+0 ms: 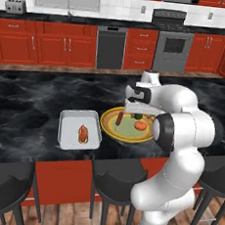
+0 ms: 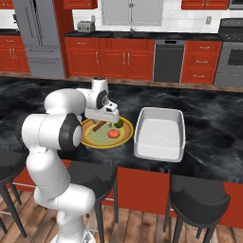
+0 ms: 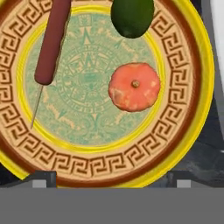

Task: Place one cooked food and one vegetable from the large plate to each tupperware container.

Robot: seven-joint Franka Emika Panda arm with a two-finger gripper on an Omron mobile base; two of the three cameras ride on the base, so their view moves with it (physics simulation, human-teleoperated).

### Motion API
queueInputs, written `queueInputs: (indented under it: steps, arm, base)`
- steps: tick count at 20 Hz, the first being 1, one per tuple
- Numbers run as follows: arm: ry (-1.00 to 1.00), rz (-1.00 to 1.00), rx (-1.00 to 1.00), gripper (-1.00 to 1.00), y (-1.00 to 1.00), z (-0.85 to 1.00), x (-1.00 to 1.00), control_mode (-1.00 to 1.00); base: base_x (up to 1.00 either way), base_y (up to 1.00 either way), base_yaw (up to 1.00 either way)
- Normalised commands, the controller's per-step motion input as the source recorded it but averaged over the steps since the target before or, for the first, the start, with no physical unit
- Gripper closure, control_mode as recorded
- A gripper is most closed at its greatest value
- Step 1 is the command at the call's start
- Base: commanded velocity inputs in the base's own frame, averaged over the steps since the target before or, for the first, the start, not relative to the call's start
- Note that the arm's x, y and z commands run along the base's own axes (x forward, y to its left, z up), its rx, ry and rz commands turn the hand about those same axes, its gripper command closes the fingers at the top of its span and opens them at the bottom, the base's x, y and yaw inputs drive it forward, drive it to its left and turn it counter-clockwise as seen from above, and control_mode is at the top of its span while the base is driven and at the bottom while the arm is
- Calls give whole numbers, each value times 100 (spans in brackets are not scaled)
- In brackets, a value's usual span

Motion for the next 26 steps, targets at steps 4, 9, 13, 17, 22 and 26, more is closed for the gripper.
queueInputs:
  steps: [4,9,13,17,22,26]
  arm:
    - [8,0,0,-100,-42,-46,11,-100]
    - [9,0,0,-100,-12,-41,24,-100]
    - [7,0,0,-100,0,-12,33,-100]
    - [5,0,-1,-100,-6,-14,48,-100]
    - [-1,0,-2,-100,-2,-24,61,-100]
    - [-1,0,-1,-100,-2,-33,11,-100]
  base:
    - [0,0,0]
    - [0,0,0]
    - [0,0,0]
    - [0,0,0]
    - [0,0,0]
    - [0,0,0]
